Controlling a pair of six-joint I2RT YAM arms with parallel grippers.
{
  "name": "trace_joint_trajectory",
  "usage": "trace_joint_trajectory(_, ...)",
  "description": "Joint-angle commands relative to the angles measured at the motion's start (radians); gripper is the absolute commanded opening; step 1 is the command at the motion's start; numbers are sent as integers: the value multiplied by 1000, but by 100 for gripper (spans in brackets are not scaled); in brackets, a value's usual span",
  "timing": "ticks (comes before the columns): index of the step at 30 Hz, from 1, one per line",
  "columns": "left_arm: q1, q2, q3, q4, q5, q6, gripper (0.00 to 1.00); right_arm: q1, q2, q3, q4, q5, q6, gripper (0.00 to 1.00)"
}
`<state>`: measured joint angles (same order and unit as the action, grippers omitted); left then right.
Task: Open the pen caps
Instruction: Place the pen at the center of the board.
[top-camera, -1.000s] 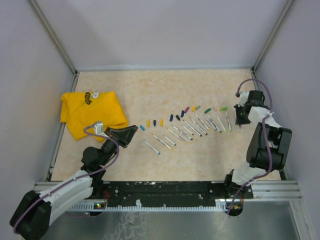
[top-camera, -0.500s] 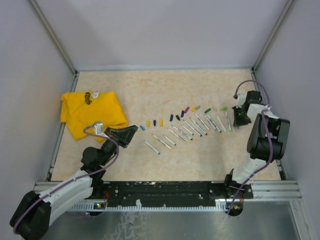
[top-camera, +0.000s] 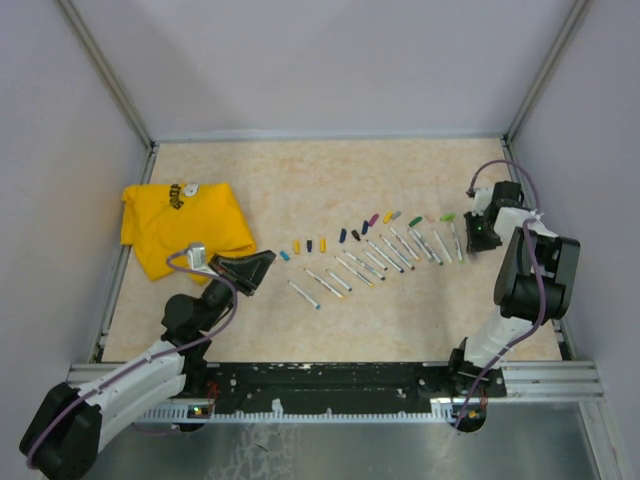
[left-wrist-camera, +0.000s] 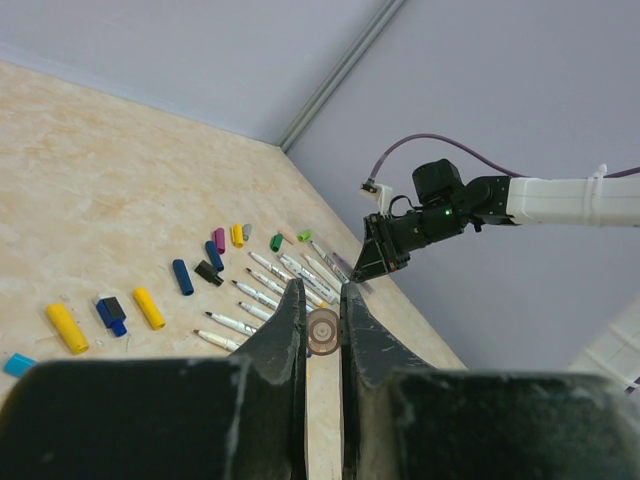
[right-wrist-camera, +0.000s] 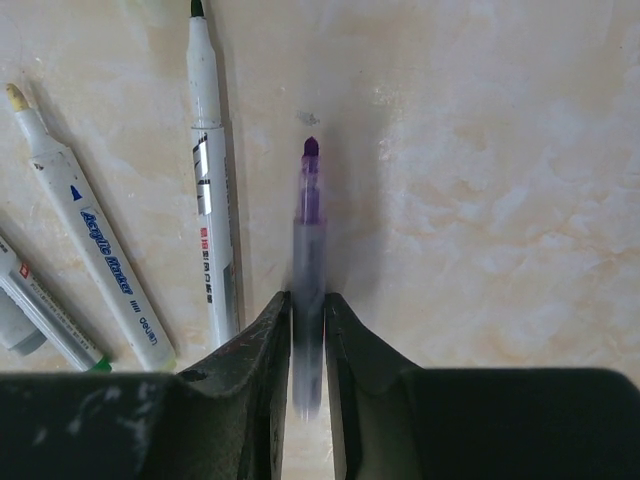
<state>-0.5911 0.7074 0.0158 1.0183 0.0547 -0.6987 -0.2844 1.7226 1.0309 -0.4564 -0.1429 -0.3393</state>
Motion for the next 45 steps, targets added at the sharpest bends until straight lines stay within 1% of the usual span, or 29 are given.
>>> trace_joint_trajectory(1, 5, -13, -37, 39, 16, 10, 0, -15, 14, 31, 0, 2, -11, 21)
trace_joint_trajectory(18, 5, -4, -28, 39, 36, 7, 0, -32, -21, 23, 9, -11, -12, 29)
trace_joint_trajectory(28, 5, 44, 8, 32, 108, 23, 0, -37, -62, 2, 26, -23, -15, 36)
trace_joint_trajectory(45, 5, 124, 24, 73, 137, 20, 0, -49, -155, -25, 45, -47, -21, 37)
